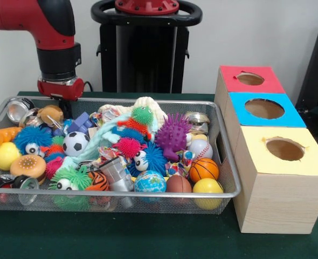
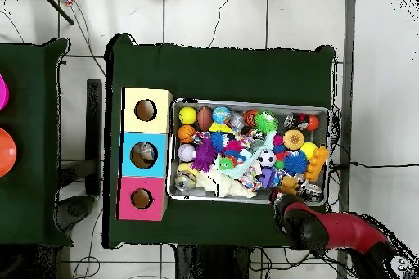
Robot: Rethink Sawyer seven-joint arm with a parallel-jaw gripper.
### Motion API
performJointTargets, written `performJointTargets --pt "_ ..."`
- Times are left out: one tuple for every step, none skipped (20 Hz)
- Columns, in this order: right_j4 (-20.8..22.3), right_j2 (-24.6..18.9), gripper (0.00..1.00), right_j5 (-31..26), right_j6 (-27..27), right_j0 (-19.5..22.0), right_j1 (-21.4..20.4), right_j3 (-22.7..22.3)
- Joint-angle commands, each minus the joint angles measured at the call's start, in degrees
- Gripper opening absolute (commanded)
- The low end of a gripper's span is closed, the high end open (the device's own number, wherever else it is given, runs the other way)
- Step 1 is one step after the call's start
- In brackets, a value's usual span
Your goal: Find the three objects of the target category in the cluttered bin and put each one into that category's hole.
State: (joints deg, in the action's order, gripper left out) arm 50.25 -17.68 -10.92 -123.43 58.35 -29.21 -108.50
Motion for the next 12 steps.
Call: performJointTargets --pt "-2.1 -3.6 0.00 -7.6 4.7 -1.1 1.1 4.3" --pt "-2.4 -3.7 0.00 -7.6 4.6 -1.2 0.8 4.2" --pt "-2.6 -3.9 0.00 -7.6 4.5 -1.2 0.6 4.0" --pt "-2.9 -4.1 0.00 -7.6 4.6 -1.1 0.2 3.6" --pt "-3.1 -4.3 0.00 -7.7 4.6 -1.0 -0.2 3.2" --pt "-3.7 -4.7 0.00 -8.4 5.0 -0.8 -1.4 2.6" --pt "-4.5 -5.3 0.00 -9.4 5.7 -0.6 -3.1 1.8" --pt "-5.7 -6.1 0.00 -11.0 6.6 -0.4 -5.3 1.0" --pt "-7.0 -6.9 0.00 -12.4 7.3 -0.2 -7.4 0.0" --pt "-8.2 -7.7 0.00 -13.7 7.8 0.0 -9.3 -0.9" --pt "-9.1 -8.2 0.00 -14.6 8.2 -0.1 -10.6 -1.2" --pt "-9.9 -8.8 0.00 -15.5 8.5 -0.1 -11.9 -1.6"
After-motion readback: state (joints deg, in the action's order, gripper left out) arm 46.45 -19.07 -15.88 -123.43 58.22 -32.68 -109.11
